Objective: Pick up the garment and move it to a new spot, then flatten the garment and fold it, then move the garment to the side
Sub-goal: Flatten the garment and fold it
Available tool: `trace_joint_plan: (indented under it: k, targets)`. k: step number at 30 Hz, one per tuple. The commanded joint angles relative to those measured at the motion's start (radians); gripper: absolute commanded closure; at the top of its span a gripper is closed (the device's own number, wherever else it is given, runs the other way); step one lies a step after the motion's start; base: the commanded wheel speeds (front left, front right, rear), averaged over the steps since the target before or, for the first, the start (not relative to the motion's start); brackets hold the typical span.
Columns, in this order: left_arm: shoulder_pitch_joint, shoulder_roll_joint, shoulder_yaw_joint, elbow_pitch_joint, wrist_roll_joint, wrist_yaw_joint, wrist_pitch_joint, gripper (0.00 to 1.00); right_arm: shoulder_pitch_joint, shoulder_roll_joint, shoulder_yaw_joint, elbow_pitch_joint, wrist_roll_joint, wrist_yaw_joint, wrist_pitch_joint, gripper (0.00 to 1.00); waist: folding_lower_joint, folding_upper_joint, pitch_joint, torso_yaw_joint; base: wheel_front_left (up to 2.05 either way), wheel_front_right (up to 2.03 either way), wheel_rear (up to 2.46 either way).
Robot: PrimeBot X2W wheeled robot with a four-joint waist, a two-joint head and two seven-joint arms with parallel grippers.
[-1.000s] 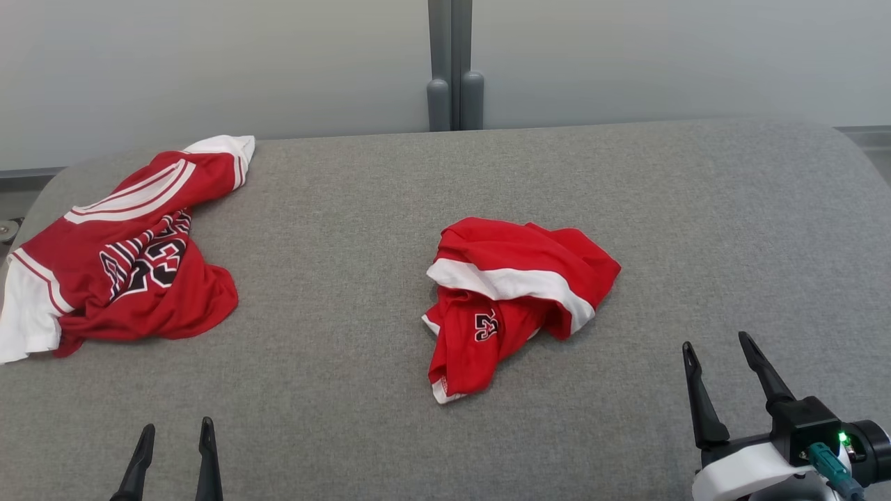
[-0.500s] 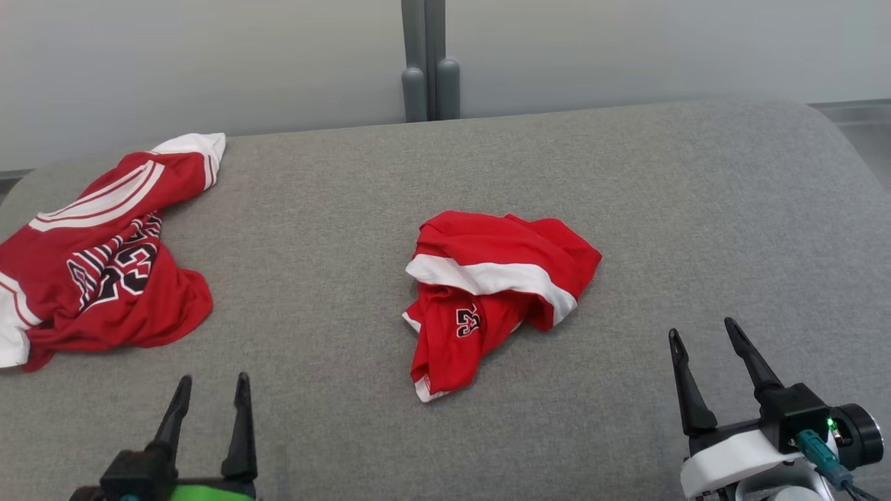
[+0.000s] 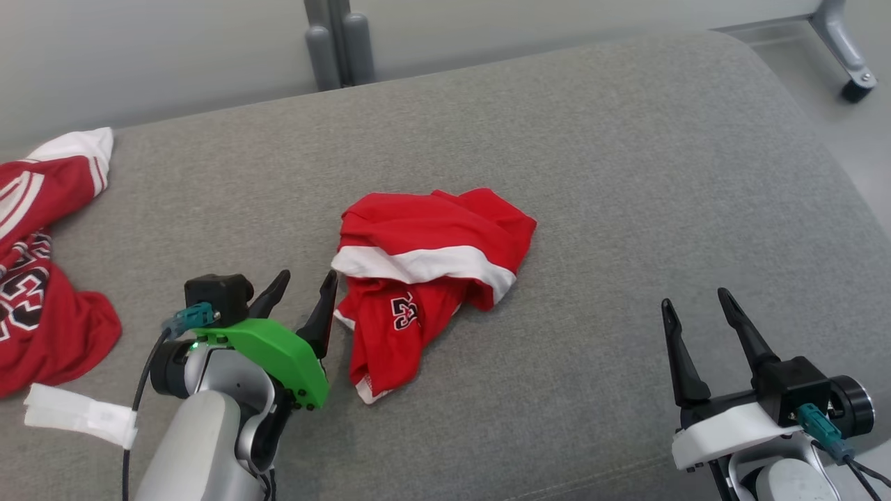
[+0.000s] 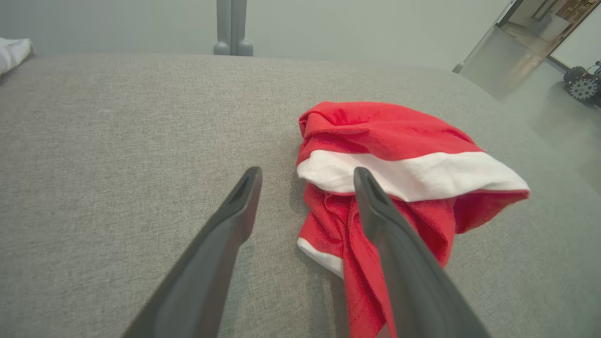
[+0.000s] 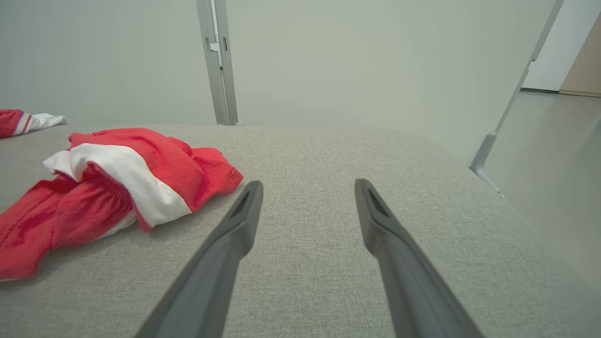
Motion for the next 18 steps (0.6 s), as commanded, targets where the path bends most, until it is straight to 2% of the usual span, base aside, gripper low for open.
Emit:
trace_joint_plan:
  k: [1, 7, 16, 18]
  targets:
    - [-0.031, 0.021, -0.007, 0.031, -0.016, -0.002, 0.019, 0.00, -0.013, -0.002, 0.001, 0.002, 0.009, -0.001, -0.003, 0.00, 0.0000, -0.0001, 0.044, -0.065, 0.00, 0.00, 0.00]
    - [-0.087, 0.037, -0.025, 0.145, -0.111, -0.003, 0.064, 0.00, -0.014, -0.002, -0.002, 0.005, 0.019, -0.001, -0.003, 0.00, 0.0000, -0.0001, 0.050, -0.115, 0.00, 0.00, 0.00]
    - [-0.132, 0.060, -0.027, 0.220, -0.240, -0.003, 0.071, 0.00, -0.006, -0.002, 0.000, 0.009, 0.018, -0.001, -0.003, 0.00, 0.0000, -0.0001, 0.049, -0.127, 0.00, 0.00, 0.00]
    - [-0.144, 0.053, -0.028, 0.234, -0.275, -0.003, 0.067, 0.11, -0.013, -0.002, 0.002, 0.009, 0.019, -0.001, -0.003, 0.00, 0.0000, -0.0001, 0.050, -0.127, 0.00, 0.00, 0.00]
